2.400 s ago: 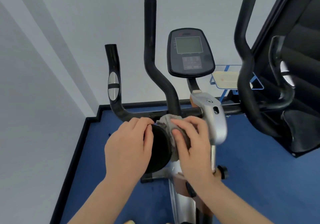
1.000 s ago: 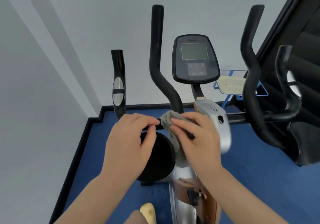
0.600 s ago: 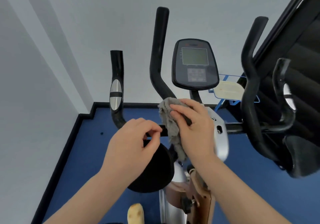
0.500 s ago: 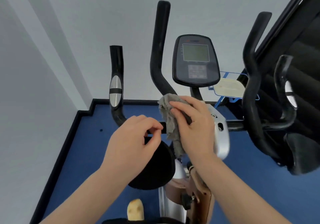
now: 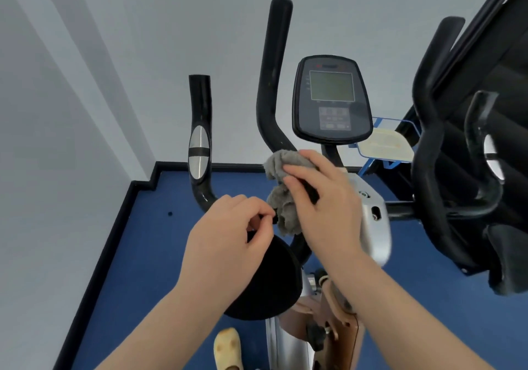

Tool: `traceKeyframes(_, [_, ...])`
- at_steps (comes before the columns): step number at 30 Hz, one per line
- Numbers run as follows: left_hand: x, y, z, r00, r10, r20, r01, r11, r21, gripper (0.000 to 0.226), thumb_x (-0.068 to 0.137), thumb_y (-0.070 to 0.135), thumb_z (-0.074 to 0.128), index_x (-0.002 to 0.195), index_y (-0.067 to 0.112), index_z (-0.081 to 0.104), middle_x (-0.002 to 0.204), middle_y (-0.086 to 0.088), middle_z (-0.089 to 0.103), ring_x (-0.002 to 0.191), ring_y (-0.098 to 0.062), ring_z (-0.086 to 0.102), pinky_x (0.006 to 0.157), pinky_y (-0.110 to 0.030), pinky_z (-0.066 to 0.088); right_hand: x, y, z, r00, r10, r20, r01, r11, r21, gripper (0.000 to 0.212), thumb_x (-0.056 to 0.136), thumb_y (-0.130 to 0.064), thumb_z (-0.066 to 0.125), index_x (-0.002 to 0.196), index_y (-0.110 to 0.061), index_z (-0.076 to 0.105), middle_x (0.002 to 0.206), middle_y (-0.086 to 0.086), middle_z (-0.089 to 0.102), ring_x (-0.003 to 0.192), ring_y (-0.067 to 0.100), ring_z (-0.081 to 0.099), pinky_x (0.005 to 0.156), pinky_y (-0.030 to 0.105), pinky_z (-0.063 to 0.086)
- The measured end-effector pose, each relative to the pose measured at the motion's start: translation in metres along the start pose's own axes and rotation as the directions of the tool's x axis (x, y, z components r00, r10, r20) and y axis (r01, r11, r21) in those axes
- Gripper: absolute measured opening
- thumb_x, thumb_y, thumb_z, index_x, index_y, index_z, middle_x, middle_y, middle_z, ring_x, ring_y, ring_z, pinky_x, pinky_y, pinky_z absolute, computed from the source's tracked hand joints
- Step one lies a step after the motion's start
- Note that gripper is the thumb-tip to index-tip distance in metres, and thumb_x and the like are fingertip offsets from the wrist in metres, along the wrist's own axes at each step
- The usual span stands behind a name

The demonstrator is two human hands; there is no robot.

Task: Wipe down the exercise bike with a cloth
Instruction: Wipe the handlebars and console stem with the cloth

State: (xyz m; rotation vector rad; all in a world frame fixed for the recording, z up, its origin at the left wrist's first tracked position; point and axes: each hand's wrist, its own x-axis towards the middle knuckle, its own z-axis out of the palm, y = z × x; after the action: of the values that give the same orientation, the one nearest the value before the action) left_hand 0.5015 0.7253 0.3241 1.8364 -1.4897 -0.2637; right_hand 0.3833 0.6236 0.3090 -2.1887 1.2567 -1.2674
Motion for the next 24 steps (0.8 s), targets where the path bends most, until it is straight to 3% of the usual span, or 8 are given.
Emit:
traceKeyframes(4, [0.000,0.000,0.001,0.999,0.044,0.004,-0.044,0.999,0.027,0.008,0.087,0.026,0.060,0.085,0.029,0.068,0.070,0.012,0.056,0.076,-0.008,0.051,0.064,-0.031,0.048,0.027,-0.008,0.007,0.992,0.006,0.127,0.003,0.997,-0.071,0.037,0.079,-0.040,0.076,0.114,-0.029,0.071,0.131,-0.015,0.058,0.115,0.004,0.054,0.093,0.018,0.042])
traceKeyframes(8, [-0.002,-0.001,0.000,0.999,0.037,-0.027,-0.037,0.999,0.005,0.008,0.085,0.022,0.065,0.083,0.029,0.068,0.069,0.015,0.056,0.074,-0.007,0.052,0.061,-0.030,0.048,0.007,0.004,-0.005,0.995,-0.091,0.049,0.097,0.986,-0.133,0.023,0.080,-0.023,0.077,0.103,-0.028,0.075,0.121,-0.018,0.063,0.098,0.004,0.061,0.071,0.031,0.055])
traceKeyframes(10, [-0.001,-0.001,0.000,0.999,0.046,-0.022,-0.046,0.999,0.010,0.008,0.085,0.022,0.065,0.084,0.028,0.069,0.069,0.015,0.056,0.074,-0.007,0.052,0.062,-0.029,0.048,0.014,0.002,-0.001,0.998,-0.070,0.002,0.070,0.991,-0.112,0.019,0.081,-0.022,0.076,0.100,-0.027,0.077,0.118,-0.017,0.066,0.097,0.005,0.063,0.071,0.033,0.056])
traceKeyframes(15, [-0.001,-0.001,0.001,0.998,0.057,-0.003,-0.057,0.998,0.032,0.008,0.086,0.025,0.061,0.085,0.028,0.069,0.071,0.014,0.057,0.076,-0.007,0.052,0.063,-0.028,0.047,0.025,-0.006,0.010,0.998,-0.042,0.045,0.047,0.993,-0.109,0.020,0.085,-0.022,0.072,0.105,-0.025,0.076,0.115,-0.012,0.067,0.103,0.012,0.061,0.081,0.030,0.050])
traceKeyframes(20, [-0.003,-0.001,0.000,0.998,0.064,-0.022,-0.063,0.997,0.043,0.010,0.086,0.024,0.060,0.085,0.028,0.069,0.072,0.015,0.057,0.076,-0.007,0.053,0.062,-0.026,0.047,0.019,0.002,-0.005,0.998,-0.030,0.060,0.036,0.994,-0.107,0.019,0.084,-0.023,0.073,0.102,-0.028,0.076,0.112,-0.014,0.068,0.100,0.012,0.063,0.080,0.031,0.052])
traceKeyframes(24, [-0.006,-0.001,0.001,0.992,0.125,-0.034,-0.119,0.981,0.151,0.007,0.085,0.022,0.063,0.085,0.025,0.070,0.072,0.014,0.057,0.072,-0.008,0.052,0.055,-0.023,0.045,0.023,-0.006,0.000,0.998,0.008,0.059,0.001,0.988,-0.154,0.019,0.087,-0.030,0.069,0.105,-0.033,0.074,0.111,-0.016,0.065,0.100,0.009,0.057,0.073,0.025,0.044])
